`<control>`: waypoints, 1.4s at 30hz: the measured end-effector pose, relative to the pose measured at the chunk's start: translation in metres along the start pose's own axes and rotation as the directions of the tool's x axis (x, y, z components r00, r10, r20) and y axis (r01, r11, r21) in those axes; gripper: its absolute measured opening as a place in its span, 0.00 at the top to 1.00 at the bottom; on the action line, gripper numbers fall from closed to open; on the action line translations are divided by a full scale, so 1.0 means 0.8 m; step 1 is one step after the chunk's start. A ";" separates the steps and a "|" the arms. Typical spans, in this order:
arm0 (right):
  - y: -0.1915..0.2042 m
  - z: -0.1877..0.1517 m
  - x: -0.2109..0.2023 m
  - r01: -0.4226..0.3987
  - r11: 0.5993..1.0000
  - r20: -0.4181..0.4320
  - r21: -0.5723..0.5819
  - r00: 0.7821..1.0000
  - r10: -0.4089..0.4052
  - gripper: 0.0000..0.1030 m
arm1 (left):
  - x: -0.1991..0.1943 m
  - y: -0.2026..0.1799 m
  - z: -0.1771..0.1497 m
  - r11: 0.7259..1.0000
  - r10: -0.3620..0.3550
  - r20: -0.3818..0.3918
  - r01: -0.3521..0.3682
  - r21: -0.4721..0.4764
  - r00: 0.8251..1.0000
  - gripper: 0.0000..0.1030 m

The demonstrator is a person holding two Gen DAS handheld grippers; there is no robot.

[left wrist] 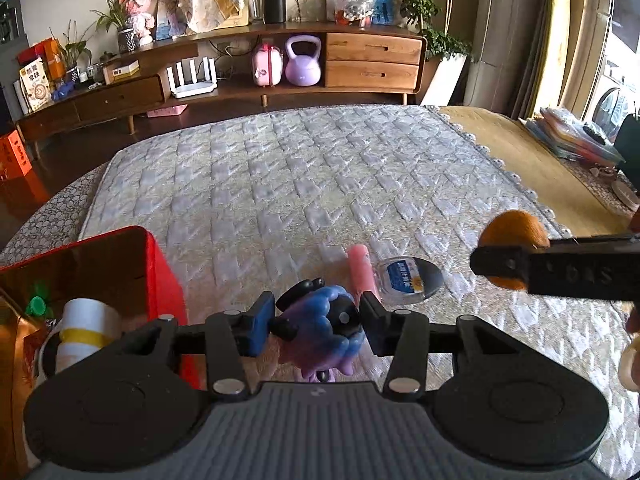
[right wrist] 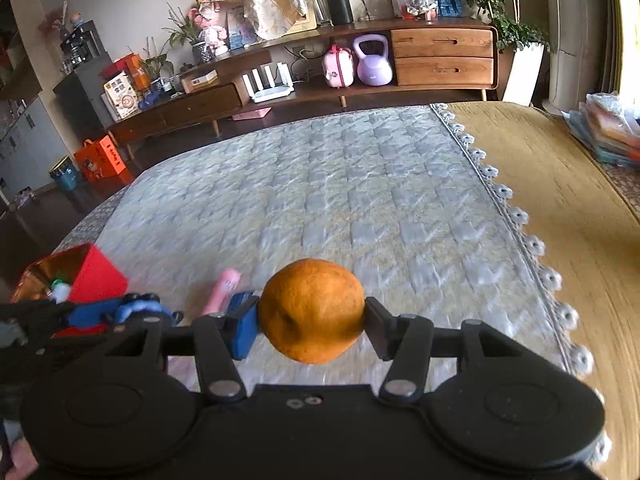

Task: Organize rigid objects
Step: 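Carry the toy figure with the left tool while the right tool carries the orange toward the red tin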

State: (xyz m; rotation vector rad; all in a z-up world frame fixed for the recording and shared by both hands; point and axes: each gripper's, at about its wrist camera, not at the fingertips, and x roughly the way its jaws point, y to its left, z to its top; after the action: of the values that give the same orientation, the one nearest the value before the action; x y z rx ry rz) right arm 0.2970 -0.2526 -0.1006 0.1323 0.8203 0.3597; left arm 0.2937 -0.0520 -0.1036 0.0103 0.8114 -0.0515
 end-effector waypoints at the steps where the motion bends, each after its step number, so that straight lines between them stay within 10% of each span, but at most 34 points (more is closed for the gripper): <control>1: 0.002 -0.003 -0.007 -0.004 1.000 -0.001 -0.006 1.000 0.004 0.48 | -0.006 0.001 -0.001 1.000 -0.004 0.003 0.004 -0.003 1.000 0.56; 23: 0.116 -0.027 -0.121 -0.095 0.980 0.012 -0.177 0.995 0.098 0.48 | -0.151 0.065 -0.022 0.998 -0.008 0.069 0.012 -0.058 0.998 0.56; 42: 0.264 -0.038 -0.101 -0.164 0.930 -0.010 -0.328 0.985 0.171 0.48 | -0.201 0.194 -0.018 0.989 0.057 0.130 -0.038 -0.142 0.990 0.56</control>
State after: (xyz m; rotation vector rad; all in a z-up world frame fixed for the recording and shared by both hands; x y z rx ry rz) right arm 0.1683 -0.0863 -0.0121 -0.1063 0.7211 0.6509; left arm 0.1805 0.1106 0.0015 -0.1051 0.6789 0.0496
